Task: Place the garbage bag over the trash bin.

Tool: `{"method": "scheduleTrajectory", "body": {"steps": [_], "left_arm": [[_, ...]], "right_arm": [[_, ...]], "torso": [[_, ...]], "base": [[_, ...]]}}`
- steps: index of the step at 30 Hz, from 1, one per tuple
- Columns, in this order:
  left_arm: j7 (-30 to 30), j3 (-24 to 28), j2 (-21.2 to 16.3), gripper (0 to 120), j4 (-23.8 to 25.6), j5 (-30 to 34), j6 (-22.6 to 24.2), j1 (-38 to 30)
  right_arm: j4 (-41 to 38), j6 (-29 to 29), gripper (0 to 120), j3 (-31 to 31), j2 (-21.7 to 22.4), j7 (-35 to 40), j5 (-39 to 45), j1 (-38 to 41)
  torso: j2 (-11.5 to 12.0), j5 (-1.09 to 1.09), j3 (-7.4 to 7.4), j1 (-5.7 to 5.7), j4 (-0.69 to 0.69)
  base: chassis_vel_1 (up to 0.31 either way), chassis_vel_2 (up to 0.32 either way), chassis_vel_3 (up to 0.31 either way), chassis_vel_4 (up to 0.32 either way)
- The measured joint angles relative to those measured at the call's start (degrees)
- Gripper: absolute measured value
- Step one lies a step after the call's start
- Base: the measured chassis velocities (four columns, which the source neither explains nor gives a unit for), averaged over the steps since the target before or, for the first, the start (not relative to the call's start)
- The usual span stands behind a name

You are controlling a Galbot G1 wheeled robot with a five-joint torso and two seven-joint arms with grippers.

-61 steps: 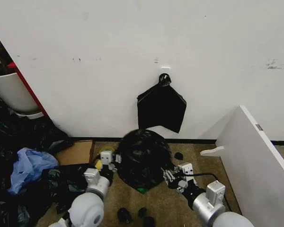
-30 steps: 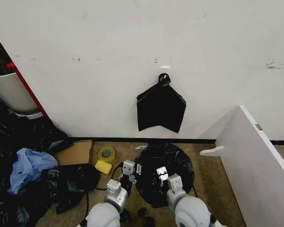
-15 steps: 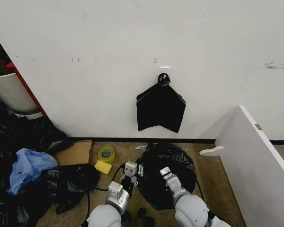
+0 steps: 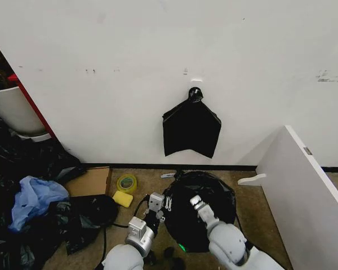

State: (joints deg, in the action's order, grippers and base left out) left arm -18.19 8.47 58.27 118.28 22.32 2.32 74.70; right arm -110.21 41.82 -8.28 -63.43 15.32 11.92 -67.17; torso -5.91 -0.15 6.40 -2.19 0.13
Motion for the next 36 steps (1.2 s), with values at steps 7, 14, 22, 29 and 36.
{"method": "scheduleTrajectory", "body": {"steps": [7,14,22,29,36], "left_arm": [[0.3,1.5,-0.1,2,0.6,-0.1,-0.2,0.5],[0.6,1.9,0.0,2,0.6,-0.1,-0.4,0.4],[0.9,2.0,-0.7,2,1.4,-0.2,-0.4,1.0],[1.1,1.8,-0.6,2,1.2,-0.8,-0.4,0.9],[1.4,2.4,-0.6,2,1.1,-1.1,-0.3,1.0]], "right_arm": [[3.9,-1.4,0,0.7,-0.9,2.2,1.0,3.0],[1.5,-0.8,0,-0.5,-0.5,1.2,1.8,1.0],[4.6,-1.2,0,-0.4,-0.4,2.9,2.2,3.8],[1.7,0.1,0,-1.9,0.7,1.2,1.0,1.8],[4.8,0.1,0,-2.1,-0.5,3.1,-1.9,3.8]], "torso": [[0.0,-0.01,0.00,0.00,-0.02],[0.0,0.01,0.00,0.00,0.00],[0.0,0.00,0.00,0.00,-0.02],[0.0,0.01,0.00,0.00,0.00],[0.0,-0.01,0.00,0.00,-0.02]], "base": [[0.000,0.000,0.000,0.000],[0.000,0.000,0.000,0.000],[0.000,0.000,0.000,0.000],[0.000,0.000,0.000,0.000],[0.000,0.000,0.000,0.000]]}}
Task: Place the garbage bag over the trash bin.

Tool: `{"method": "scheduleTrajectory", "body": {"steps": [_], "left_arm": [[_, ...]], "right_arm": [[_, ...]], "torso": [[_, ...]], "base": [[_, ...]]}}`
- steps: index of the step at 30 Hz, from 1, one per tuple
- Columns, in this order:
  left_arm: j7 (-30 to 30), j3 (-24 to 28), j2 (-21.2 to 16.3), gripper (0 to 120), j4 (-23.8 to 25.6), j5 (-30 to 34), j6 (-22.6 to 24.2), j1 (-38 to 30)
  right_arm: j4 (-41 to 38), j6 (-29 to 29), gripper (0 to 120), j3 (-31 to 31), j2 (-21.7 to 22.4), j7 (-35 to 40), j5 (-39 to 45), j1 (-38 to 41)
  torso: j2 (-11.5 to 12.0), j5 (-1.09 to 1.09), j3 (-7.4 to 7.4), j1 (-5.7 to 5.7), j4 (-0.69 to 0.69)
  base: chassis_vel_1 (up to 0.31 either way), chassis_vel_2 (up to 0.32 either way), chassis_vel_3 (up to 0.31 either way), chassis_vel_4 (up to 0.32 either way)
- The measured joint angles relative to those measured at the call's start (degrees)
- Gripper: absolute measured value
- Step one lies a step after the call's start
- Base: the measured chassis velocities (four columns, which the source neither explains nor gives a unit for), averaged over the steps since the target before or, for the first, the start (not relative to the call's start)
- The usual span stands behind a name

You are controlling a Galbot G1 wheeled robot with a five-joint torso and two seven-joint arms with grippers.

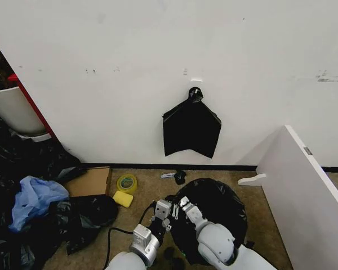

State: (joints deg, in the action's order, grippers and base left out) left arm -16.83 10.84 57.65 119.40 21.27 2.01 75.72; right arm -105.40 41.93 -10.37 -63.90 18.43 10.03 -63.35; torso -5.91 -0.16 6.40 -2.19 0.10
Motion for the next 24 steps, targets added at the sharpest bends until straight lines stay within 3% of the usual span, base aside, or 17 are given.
{"method": "scheduleTrajectory", "body": {"steps": [5,13,19,24], "left_arm": [[-0.2,-0.3,-0.5,2,0.4,0.4,0.4,-0.2],[-0.3,-0.6,-0.8,2,0.8,0.9,0.6,0.1],[-0.1,-1.5,-1.9,2,1.7,1.4,0.6,0.1],[-0.3,-1.3,-1.6,2,1.5,1.5,0.6,-0.1]], "right_arm": [[-0.2,0.0,0,-0.1,2.0,-1.9,-2.7,-2.3],[0.3,-0.1,0,-0.1,0.5,-1.8,-0.4,1.2],[-0.8,0.0,0,0.1,3.9,-3.5,-2.0,-2.0],[-2.3,-1.4,0,-1.4,1.3,-3.6,0.6,-1.6]], "torso": [[0.0,0.01,0.00,0.00,0.03],[0.0,0.00,0.00,0.00,-0.02],[0.0,0.05,0.00,0.00,0.05],[0.0,0.01,0.00,0.00,0.01]], "base": [[0.000,0.000,0.000,0.000],[0.000,0.000,0.000,0.000],[0.000,0.000,0.000,0.000],[0.000,0.000,0.000,0.000]]}}
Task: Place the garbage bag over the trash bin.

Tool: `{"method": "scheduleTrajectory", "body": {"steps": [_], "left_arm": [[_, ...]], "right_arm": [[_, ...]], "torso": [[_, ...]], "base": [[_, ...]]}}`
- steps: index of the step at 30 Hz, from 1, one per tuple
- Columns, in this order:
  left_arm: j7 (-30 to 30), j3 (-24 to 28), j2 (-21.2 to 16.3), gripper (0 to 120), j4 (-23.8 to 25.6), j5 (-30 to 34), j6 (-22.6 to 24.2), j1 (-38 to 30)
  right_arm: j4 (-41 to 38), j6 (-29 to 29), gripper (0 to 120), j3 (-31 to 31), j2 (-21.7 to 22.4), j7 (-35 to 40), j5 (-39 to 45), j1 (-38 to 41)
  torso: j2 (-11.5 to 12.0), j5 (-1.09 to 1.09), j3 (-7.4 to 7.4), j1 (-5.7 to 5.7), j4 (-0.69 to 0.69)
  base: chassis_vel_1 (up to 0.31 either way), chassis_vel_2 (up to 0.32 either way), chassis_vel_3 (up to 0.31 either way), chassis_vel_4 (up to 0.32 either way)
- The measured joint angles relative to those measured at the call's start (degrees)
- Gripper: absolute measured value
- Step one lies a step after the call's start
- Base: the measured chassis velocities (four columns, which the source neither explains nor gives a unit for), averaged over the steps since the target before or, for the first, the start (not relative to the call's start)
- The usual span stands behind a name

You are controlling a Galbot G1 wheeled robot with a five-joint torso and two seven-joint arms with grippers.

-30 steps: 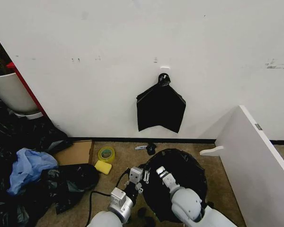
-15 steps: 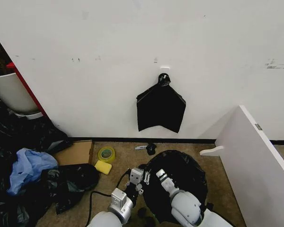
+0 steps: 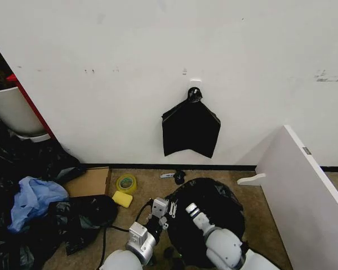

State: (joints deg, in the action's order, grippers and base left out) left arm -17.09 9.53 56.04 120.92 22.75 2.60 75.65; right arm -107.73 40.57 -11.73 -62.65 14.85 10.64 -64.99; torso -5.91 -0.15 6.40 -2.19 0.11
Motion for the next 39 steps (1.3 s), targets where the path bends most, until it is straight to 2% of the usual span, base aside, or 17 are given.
{"method": "scheduleTrajectory", "body": {"steps": [3,8,12,13,14,19,21,22,27,29,31,34,36,39], "left_arm": [[0.0,0.0,-0.3,2,0.1,-0.1,-0.1,0.7],[-0.8,-0.8,0.5,2,-0.6,0.6,-0.1,0.7],[-1.8,-0.6,2.2,2,-2.6,1.1,0.9,-0.2],[-2.2,-0.6,2.6,2,-3.3,1.5,1.3,-0.6],[-2.2,-0.6,2.6,2,-3.3,1.5,1.3,-0.6],[-3.3,-1.1,3.4,2,-4.6,4.1,2.3,-1.3],[-3.7,-2.2,3.6,2,-4.2,5.8,2.9,-0.8],[-3.7,-2.2,3.6,2,-4.2,5.8,2.9,-0.8],[-6.6,-7.8,6.2,2,-3.5,12.0,6.3,1.7],[-7.8,-8.5,6.8,2,-3.5,13.9,7.3,1.7],[-11.8,-10.1,8.4,2,-3.7,22.1,10.4,0.4],[-14.9,-12.0,9.7,2,-4.9,31.1,12.8,-1.8],[-16.3,-13.0,10.3,2,-5.8,35.3,13.5,-3.3],[-16.6,-13.2,10.6,2,-6.7,36.6,13.7,-4.2]], "right_arm": [[0.8,-2.3,0,0.5,-0.3,-0.2,0.2,1.0],[-4.4,-5.5,3,3.7,1.1,-2.7,3.3,-2.2],[-10.9,-6.2,16,7.1,2.9,-4.7,3.6,-7.5],[-12.9,-6.2,25,8.4,3.7,-5.0,3.7,-9.3],[-12.9,-6.2,25,8.4,3.7,-5.0,3.7,-9.3],[-21.3,-6.4,41,13.5,5.9,-5.0,5.9,-14.1],[-26.4,-6.6,53,16.6,6.7,-4.0,8.8,-15.2],[-26.4,-6.6,53,16.6,6.7,-4.0,8.8,-15.2],[-31.7,-7.8,73,20.5,7.1,-3.0,14.0,-16.0],[-32.4,-7.9,74,21.1,6.7,-2.8,14.3,-16.5],[-34.5,-8.9,86,23.2,4.5,-2.6,13.6,-19.5],[-35.0,-11.4,97,24.6,2.0,-3.1,10.2,-22.7],[-34.7,-12.6,100,24.9,0.9,-3.2,8.7,-24.2],[-34.4,-13.2,100,25.0,0.1,-3.3,7.9,-25.2]], "torso": [[0.0,-0.01,0.00,0.00,-0.03],[0.0,-0.01,0.00,0.00,0.00],[0.0,-0.01,0.00,0.00,0.01],[0.0,0.00,0.00,0.00,0.01],[0.0,0.00,0.00,0.00,0.01],[0.0,-0.01,0.00,0.00,0.01],[0.0,0.01,0.00,0.00,0.01],[0.0,0.01,0.00,0.00,0.01],[0.0,-0.01,0.00,0.00,-0.03],[0.0,-0.01,0.00,0.00,-0.05],[0.0,0.00,0.00,0.00,-0.01],[0.0,0.00,0.00,0.00,0.01],[0.0,-0.01,0.00,0.00,0.01],[0.0,0.01,0.00,0.00,0.01]], "base": [[0.000,0.000,0.000,0.000],[0.000,0.000,0.000,0.000],[0.000,0.000,0.000,0.000],[0.000,0.000,0.000,0.000],[0.000,0.000,0.000,0.000],[0.000,0.000,0.000,0.000],[0.000,0.000,0.000,0.000],[0.000,0.000,0.000,0.000],[0.000,0.000,0.000,0.000],[0.000,0.000,0.000,0.000],[0.000,0.000,0.000,0.000],[0.000,0.000,0.000,0.000],[0.000,0.000,0.000,0.000],[0.000,0.000,0.000,0.000]]}}
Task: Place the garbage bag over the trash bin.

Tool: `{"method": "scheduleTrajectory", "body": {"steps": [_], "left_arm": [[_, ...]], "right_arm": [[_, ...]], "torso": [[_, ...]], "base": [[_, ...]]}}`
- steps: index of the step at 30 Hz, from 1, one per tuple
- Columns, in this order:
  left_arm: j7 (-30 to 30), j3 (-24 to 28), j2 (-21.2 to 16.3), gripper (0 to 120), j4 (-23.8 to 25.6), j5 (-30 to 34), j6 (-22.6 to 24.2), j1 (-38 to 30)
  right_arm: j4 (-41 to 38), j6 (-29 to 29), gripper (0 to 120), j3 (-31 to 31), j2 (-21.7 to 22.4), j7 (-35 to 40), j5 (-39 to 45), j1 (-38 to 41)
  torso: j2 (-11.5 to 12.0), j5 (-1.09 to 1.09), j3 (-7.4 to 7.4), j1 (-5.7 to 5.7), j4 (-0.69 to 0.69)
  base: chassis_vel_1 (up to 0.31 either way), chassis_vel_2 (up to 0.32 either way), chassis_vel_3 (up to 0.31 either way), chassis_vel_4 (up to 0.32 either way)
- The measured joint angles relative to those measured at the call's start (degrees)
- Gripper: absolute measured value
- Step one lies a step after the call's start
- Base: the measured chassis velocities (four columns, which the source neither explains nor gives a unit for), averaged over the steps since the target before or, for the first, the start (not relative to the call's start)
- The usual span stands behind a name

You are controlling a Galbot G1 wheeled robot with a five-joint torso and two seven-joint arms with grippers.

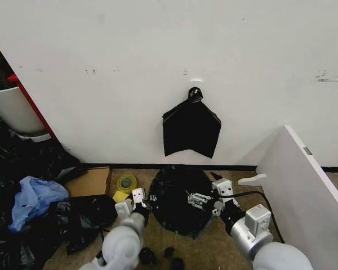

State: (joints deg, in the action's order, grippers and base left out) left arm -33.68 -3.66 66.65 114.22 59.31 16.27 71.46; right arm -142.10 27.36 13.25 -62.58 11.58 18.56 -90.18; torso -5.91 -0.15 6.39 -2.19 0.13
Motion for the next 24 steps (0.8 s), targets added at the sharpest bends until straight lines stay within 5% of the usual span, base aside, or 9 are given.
{"method": "scheduleTrajectory", "body": {"steps": [6,17,24], "left_arm": [[-0.2,0.1,0.7,3,-2.1,0.7,0.2,-1.5],[0.4,0.3,3.0,47,-6.3,1.2,-0.5,-2.2],[1.4,-1.1,0.7,70,-2.6,-0.2,-0.1,0.6]], "right_arm": [[1.0,-0.6,100,-0.2,-1.2,0.0,-0.8,-0.4],[-0.3,-0.6,100,-0.3,-1.1,-0.1,-0.9,-3.2],[0.3,-0.7,100,-0.3,-1.3,-0.2,-0.9,-2.2]], "torso": [[0.0,-0.01,0.00,0.00,-0.01],[0.0,0.00,0.00,0.00,0.00],[0.0,-0.01,0.00,0.00,-0.01]], "base": [[0.000,0.000,0.000,0.000],[0.000,0.000,0.000,0.000],[0.000,0.000,0.000,0.000]]}}
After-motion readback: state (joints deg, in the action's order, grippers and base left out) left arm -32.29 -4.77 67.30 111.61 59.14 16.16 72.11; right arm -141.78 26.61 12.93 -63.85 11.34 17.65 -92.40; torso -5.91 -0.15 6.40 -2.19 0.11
